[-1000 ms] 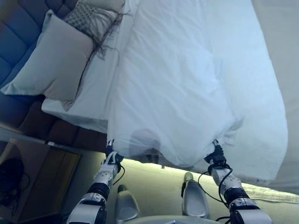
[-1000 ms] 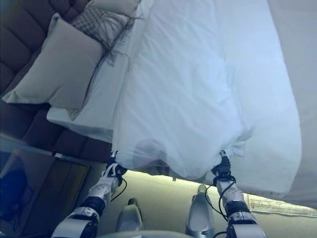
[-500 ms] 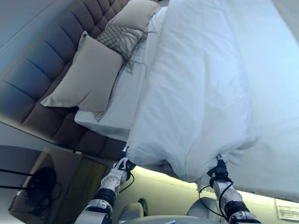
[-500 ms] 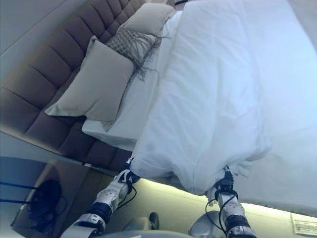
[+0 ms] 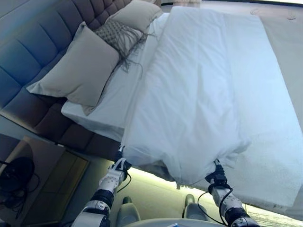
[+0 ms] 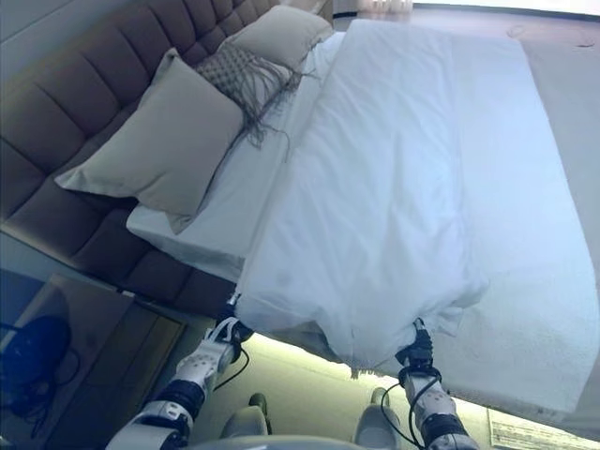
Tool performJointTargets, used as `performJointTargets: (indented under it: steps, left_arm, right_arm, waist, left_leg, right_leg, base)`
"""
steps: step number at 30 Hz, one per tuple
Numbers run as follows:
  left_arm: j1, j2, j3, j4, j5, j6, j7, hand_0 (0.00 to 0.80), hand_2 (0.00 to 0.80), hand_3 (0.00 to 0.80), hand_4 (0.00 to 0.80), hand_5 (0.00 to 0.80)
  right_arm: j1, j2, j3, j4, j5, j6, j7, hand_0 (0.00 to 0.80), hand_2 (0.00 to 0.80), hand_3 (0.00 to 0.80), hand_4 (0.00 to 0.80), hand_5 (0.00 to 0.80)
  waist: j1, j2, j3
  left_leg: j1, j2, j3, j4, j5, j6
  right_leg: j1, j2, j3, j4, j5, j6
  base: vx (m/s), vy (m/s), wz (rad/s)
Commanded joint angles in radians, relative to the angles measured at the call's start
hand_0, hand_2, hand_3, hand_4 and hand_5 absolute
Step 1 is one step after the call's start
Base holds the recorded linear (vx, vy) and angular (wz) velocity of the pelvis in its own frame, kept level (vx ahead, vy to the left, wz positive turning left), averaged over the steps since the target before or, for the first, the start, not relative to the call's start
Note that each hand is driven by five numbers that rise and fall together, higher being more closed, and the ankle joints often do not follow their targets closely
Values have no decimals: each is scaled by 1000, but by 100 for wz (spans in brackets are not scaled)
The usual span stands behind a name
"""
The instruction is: Make the bed neatly
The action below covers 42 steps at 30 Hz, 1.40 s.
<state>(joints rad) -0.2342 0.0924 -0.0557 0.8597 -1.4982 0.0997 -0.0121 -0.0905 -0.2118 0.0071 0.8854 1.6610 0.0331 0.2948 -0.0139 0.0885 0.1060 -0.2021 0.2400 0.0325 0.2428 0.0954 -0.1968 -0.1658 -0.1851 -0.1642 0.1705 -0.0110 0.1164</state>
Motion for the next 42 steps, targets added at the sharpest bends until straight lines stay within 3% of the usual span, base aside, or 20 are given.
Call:
performJointTargets:
  steps: [1,3,6,9,11,14,16,18,21,26,29,32,35,38,42]
  left_arm:
    - [44,55,60,-47,-21,-18,-50,800,800,800,800,800]
    - [68,59,75,-48,-14,5,-45,800,800,800,800,800]
    - [81,50,76,-54,1,28,-39,800,800,800,800,800]
    - [62,36,57,-59,-7,43,-28,800,800,800,800,800]
    - [50,32,49,-56,3,60,-9,800,800,800,800,800]
    - [53,32,44,-63,39,83,-21,800,800,800,800,800]
    - [71,54,54,-86,79,99,-16,800,800,800,800,800]
    - [73,90,68,-90,117,113,-18,800,800,800,800,800]
    - [26,86,45,-47,101,67,-64,800,800,800,800,800]
    - [-141,72,-16,43,79,-78,-79,800,800,800,800,800]
    - [-184,59,-22,80,54,-103,-97,800,800,800,800,800]
    - [-192,41,-25,71,31,-133,-111,800,800,800,800,800]
    - [-261,56,-45,62,24,-169,-90,800,800,800,800,800]
    - [-360,98,-43,85,84,-162,-62,800,800,800,800,800]
    - [-429,131,-58,114,132,-161,-49,800,800,800,800,800]
  right_arm:
    - [-13,9,-3,-108,-93,7,2,800,800,800,800,800]
    - [7,8,-25,-113,-111,21,-4,800,800,800,800,800]
    - [11,1,-43,-122,-143,19,-20,800,800,800,800,800]
    - [-13,-8,-45,-128,-149,-11,-49,800,800,800,800,800]
    - [-16,-4,-65,-130,-164,-20,-69,800,800,800,800,800]
    - [1,11,-94,-170,-139,-19,-118,800,800,800,800,800]
    - [13,26,-95,-176,-110,1,-114,800,800,800,800,800]
    - [43,60,-83,-174,-97,7,-90,800,800,800,800,800]
    - [39,71,-72,-145,-97,-1,-68,800,800,800,800,800]
    - [-165,20,-13,-88,-111,-12,-34,800,800,800,800,800]
    - [-212,-12,-12,-59,-150,14,-72,800,800,800,800,800]
    - [-269,-50,-9,-25,-200,40,-73,800,800,800,800,800]
    - [-329,-59,-5,18,-173,37,-23,800,800,800,800,800]
    - [-376,-54,15,20,-108,12,-17,800,800,800,800,800]
    - [-428,-70,42,18,-115,4,-45,800,800,800,800,800]
  waist:
    - [3,-4,28]
    - [0,8,9]
    - [-13,31,-5]
    - [-26,45,-1]
    - [-35,40,-5]
    - [-28,26,-14]
    - [-17,18,-8]
    - [-4,1,1]
    - [-6,-14,11]
    - [-27,6,142]
    - [-40,16,188]
    - [-37,33,233]
    - [-30,28,282]
    - [-20,14,326]
    - [-25,29,346]
  left_leg:
    - [-24,53,-77,-33,157,-7]
    - [35,86,-98,-89,161,-16]
    - [113,74,-85,-159,113,-20]
    - [143,18,-55,-161,37,-11]
    - [147,-35,-33,-121,-17,11]
    - [146,-118,-36,-79,-76,53]
    - [158,-138,-19,-95,-84,89]
    - [129,-143,-1,-94,-72,107]
    - [50,-150,-11,-61,-65,102]
    - [-106,-105,-9,-58,-6,64]
    - [-150,-95,-1,-23,6,46]
    - [-200,-90,-47,6,13,31]
    - [-245,-69,-14,-49,62,35]
    - [-297,-80,19,-104,110,33]
    - [-333,-110,46,-108,123,32]
  right_leg:
    - [83,35,18,-12,17,-4]
    - [99,14,39,-5,6,11]
    - [110,-49,64,-1,9,55]
    - [107,-147,94,14,23,115]
    - [116,-220,118,8,53,145]
    - [97,-296,116,-4,142,145]
    - [28,-288,110,91,148,145]
    - [-26,-236,100,171,100,142]
    - [-35,-216,92,94,92,134]
    - [-174,-167,110,65,120,131]
    - [-194,-176,95,72,114,135]
    - [-241,-178,123,100,104,135]
    - [-276,-178,107,95,112,139]
    - [-294,-196,71,59,146,144]
    - [-304,-233,55,48,166,145]
  base:
    - [176,286,-9]
    - [207,344,-27]
    - [118,454,-23]
    - [39,590,1]
    - [93,468,-12]
    - [74,310,-6]
    - [3,180,-19]
    - [-67,48,-32]
    - [-158,-32,-9]
    - [-406,36,12]
    - [-69,167,3]
    - [-27,290,3]
    - [-186,108,4]
    - [-183,20,15]
    - [-52,160,22]
